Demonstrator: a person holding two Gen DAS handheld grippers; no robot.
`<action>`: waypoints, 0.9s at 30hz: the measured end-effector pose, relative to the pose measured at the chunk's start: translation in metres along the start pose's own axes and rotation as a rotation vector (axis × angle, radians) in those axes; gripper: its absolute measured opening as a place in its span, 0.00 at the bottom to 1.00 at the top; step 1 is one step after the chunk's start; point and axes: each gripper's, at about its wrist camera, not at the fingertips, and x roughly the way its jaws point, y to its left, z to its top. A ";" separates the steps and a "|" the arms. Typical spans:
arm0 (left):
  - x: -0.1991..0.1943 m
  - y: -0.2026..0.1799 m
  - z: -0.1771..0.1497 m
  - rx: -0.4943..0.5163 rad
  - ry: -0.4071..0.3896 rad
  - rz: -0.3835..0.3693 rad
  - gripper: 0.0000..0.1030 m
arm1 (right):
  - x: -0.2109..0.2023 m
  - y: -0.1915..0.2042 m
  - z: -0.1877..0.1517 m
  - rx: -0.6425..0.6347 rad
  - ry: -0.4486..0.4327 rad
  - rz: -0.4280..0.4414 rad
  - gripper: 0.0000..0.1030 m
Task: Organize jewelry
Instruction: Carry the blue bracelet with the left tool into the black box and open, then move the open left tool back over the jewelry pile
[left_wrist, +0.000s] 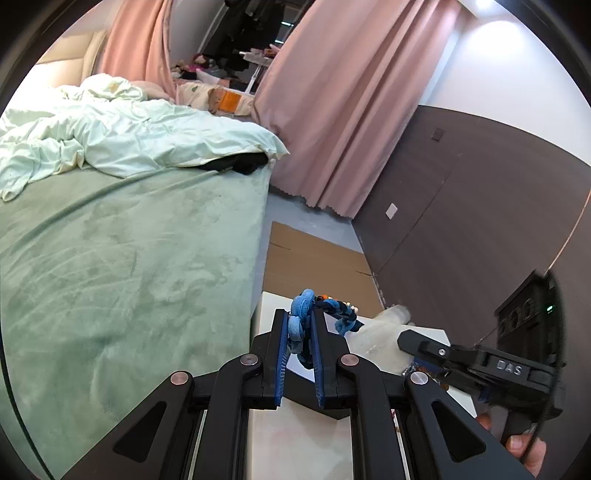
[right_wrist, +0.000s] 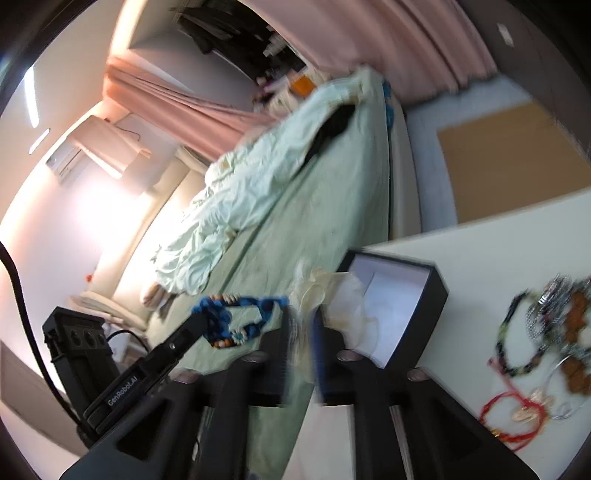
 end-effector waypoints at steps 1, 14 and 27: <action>0.002 0.000 0.000 -0.004 0.003 -0.003 0.12 | -0.004 -0.005 -0.002 0.008 -0.025 -0.032 0.65; 0.043 -0.026 -0.007 -0.004 0.101 -0.060 0.27 | -0.070 -0.044 -0.005 0.082 -0.115 -0.132 0.66; 0.032 -0.062 -0.030 0.094 0.101 -0.106 0.70 | -0.132 -0.065 -0.015 0.164 -0.159 -0.266 0.66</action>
